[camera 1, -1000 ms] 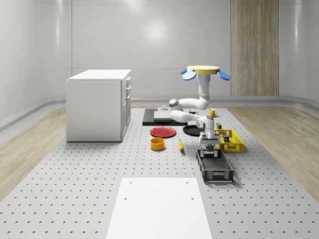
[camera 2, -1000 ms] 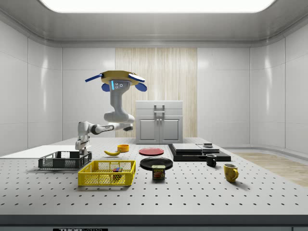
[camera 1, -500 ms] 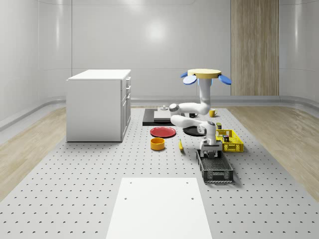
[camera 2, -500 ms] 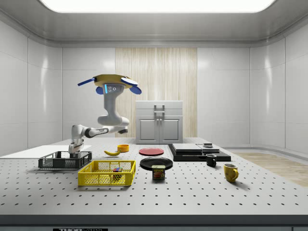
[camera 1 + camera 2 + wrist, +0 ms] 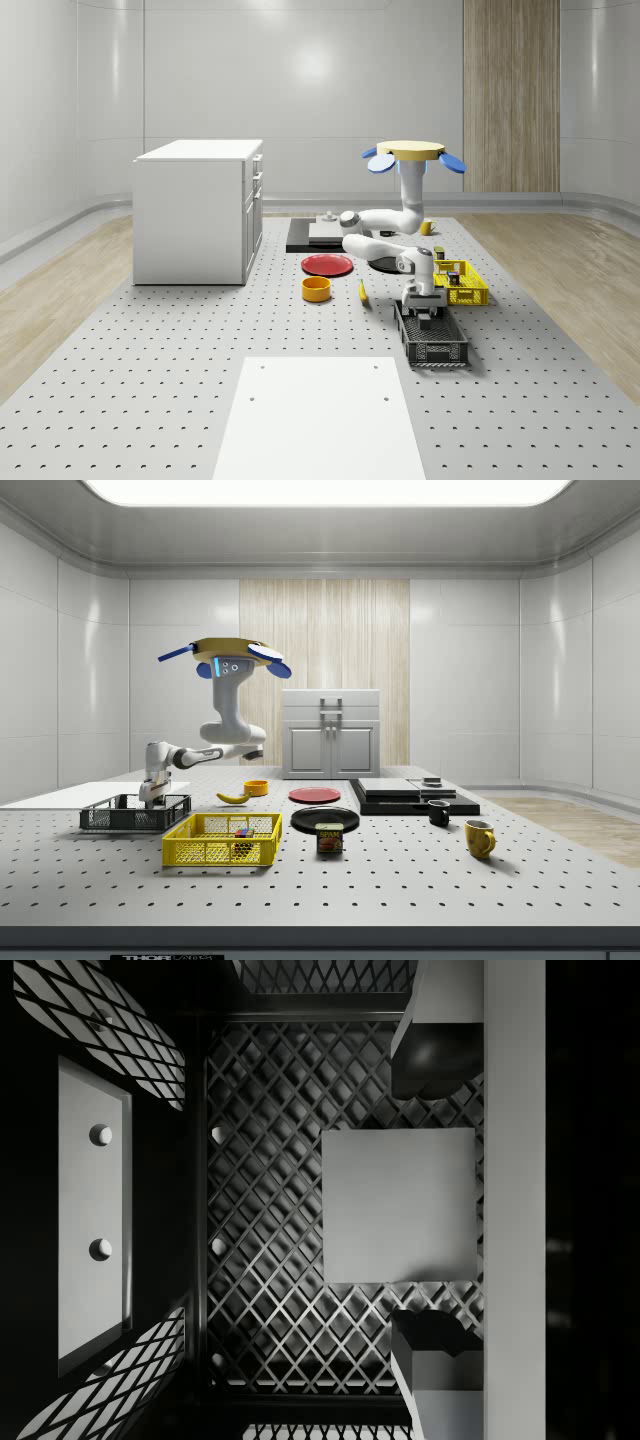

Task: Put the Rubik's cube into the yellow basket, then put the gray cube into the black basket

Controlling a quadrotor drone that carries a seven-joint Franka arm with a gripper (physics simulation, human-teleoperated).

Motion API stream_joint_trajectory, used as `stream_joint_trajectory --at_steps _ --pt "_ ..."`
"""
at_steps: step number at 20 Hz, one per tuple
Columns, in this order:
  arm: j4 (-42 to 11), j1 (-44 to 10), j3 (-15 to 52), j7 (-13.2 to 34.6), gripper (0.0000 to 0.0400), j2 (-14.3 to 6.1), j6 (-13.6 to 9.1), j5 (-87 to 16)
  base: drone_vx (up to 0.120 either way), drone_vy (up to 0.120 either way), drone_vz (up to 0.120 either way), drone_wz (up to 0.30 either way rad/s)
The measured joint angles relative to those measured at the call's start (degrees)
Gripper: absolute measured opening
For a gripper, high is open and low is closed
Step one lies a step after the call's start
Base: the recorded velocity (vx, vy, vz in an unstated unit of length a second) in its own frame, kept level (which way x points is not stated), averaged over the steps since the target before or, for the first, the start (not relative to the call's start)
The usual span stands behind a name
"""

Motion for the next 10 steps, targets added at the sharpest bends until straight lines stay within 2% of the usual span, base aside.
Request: stream_joint_trajectory --at_steps 4,10 --pt "0.0 0.0 0.0 0.0 0.0376 -0.1 0.1 0.0 0.0 0.0 0.0 0.0" --pt "0.0 -0.1 0.0 0.0 0.0394 -0.1 0.1 0.1 0.0 0.0 0.0 0.0"
